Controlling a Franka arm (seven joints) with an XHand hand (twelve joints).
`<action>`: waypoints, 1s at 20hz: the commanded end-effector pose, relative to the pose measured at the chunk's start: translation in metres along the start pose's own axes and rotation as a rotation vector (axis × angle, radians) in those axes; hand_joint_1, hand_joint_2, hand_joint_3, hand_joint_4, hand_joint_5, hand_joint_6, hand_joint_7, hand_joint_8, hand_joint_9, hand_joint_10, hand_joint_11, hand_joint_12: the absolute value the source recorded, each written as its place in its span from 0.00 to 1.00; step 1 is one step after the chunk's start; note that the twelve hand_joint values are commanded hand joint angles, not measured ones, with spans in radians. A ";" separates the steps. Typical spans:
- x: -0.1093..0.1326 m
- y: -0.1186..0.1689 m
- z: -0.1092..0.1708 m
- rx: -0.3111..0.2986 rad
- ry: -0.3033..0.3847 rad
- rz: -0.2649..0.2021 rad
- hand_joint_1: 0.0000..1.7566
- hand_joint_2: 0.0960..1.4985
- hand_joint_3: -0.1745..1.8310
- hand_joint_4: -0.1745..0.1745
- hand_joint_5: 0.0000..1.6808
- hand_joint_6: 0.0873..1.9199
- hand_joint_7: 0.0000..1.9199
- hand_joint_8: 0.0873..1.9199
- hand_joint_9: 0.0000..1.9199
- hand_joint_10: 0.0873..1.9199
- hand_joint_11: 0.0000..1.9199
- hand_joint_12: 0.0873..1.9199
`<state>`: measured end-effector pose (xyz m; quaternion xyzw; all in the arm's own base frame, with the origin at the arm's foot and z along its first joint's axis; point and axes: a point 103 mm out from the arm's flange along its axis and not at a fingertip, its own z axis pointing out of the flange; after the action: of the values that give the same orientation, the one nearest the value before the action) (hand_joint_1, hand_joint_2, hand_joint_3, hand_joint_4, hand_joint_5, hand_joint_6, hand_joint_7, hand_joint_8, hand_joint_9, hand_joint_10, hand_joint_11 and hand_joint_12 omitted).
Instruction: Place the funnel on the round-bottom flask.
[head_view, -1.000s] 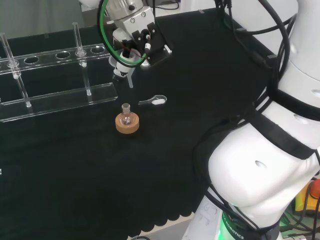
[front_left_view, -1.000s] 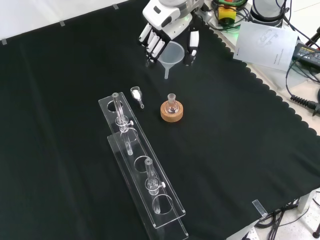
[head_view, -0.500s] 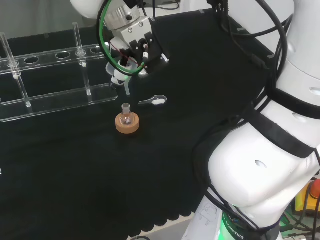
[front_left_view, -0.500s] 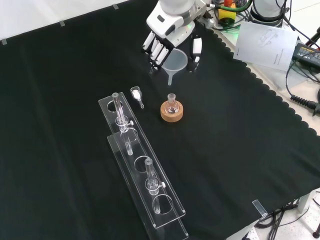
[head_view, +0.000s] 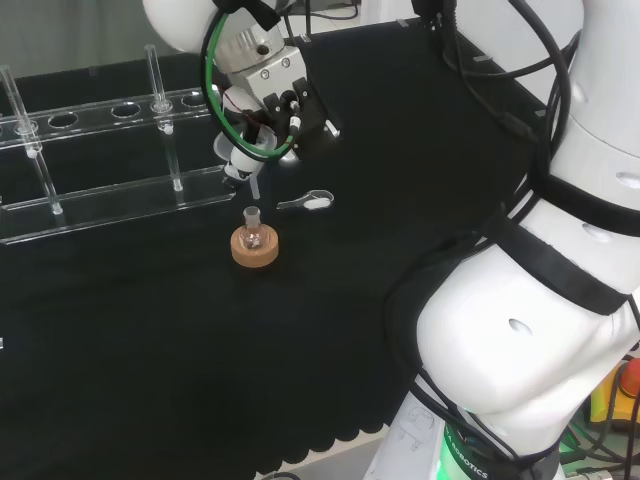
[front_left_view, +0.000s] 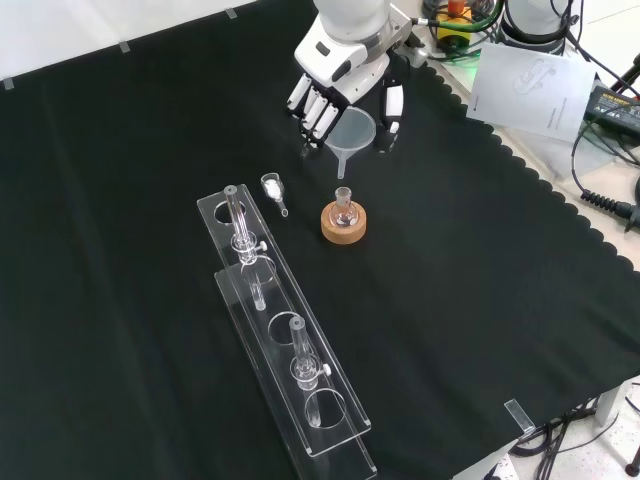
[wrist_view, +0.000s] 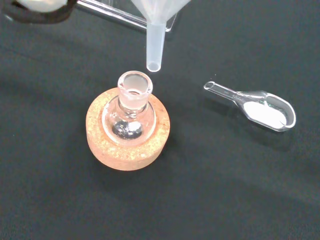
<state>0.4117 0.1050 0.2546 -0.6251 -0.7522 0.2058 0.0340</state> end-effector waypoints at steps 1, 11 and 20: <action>0.002 0.001 0.007 -0.007 0.022 -0.008 0.44 0.44 0.35 0.32 0.33 0.00 0.27 0.34 0.47 0.29 0.24 0.67; 0.002 0.005 0.013 -0.008 0.036 -0.011 0.44 0.44 0.35 0.32 0.33 0.00 0.27 0.34 0.47 0.29 0.24 0.66; 0.006 0.010 0.021 0.003 0.047 -0.021 0.44 0.44 0.36 0.32 0.33 0.00 0.27 0.34 0.47 0.29 0.24 0.66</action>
<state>0.4127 0.1057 0.2341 -0.6226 -0.7568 0.1921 0.0521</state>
